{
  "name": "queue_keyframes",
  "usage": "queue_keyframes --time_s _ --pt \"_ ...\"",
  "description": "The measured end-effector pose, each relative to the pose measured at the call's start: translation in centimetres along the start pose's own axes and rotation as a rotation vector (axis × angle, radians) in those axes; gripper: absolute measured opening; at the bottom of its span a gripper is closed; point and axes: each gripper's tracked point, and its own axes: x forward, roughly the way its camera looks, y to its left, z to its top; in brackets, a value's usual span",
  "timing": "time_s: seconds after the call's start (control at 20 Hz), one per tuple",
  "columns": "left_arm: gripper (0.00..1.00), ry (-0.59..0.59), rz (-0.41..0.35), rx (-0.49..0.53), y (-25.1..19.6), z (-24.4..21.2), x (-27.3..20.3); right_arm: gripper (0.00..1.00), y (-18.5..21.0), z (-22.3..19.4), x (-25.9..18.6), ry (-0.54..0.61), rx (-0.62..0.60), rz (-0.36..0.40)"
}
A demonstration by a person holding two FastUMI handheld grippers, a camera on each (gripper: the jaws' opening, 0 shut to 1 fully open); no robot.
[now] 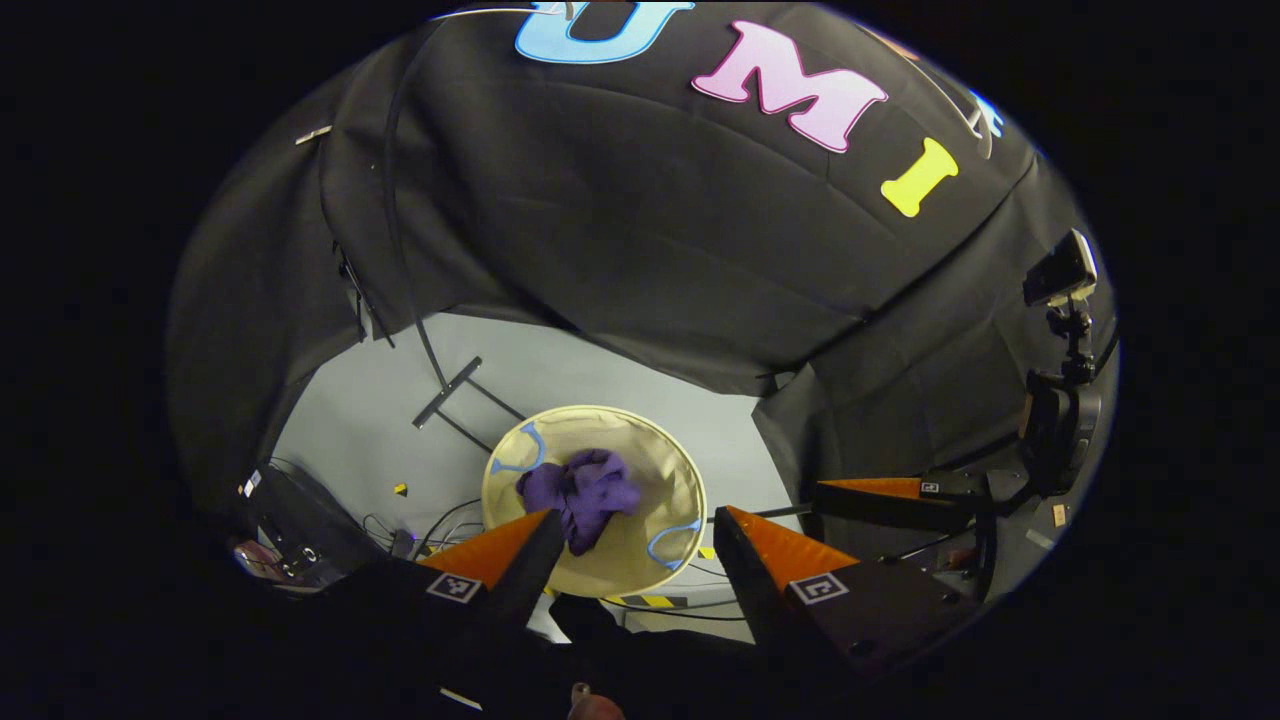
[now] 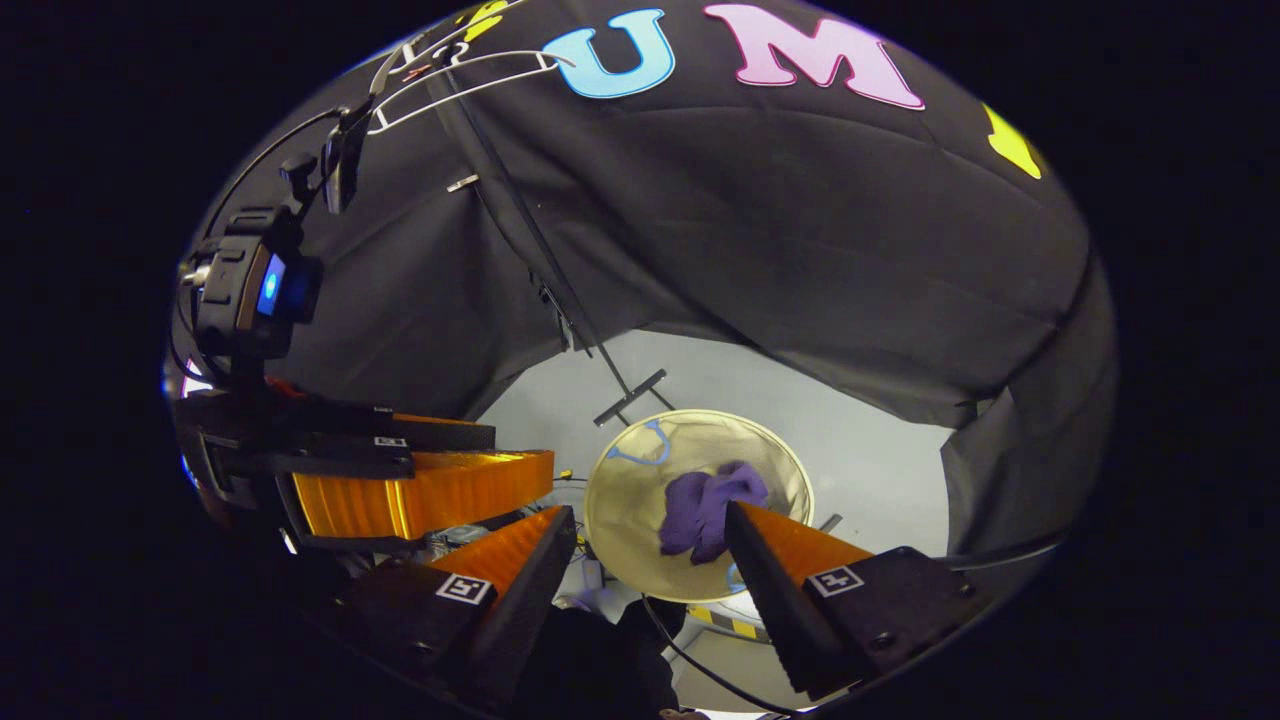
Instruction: Grasp the clothes on the hanger with both hands and then place them into the laundry hamper below.
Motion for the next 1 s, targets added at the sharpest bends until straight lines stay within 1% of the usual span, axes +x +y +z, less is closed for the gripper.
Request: queue_keyframes --time_s 0.3,0.55,0.8,1.0 --pt "0.95 -0.001 -0.008 0.003 0.5 0.1 -0.3 0.98 0.3 0.4 -0.1 -0.013 0.015 0.004" --pt "0.95 -0.04 -0.029 0.0 1.6 0.6 -2.3 0.98 0.8 0.2 -1.0 -0.044 0.036 -0.043" --pt "0.95 -0.11 -0.061 0.035 3.4 0.4 -6.4 0.99 4.2 -0.3 -3.5 -0.105 0.034 -0.081" --pt "0.95 -0.174 -0.104 0.086 5.1 0.2 -10.9 0.99 8.5 -0.7 -5.6 -0.176 0.05 -0.106"
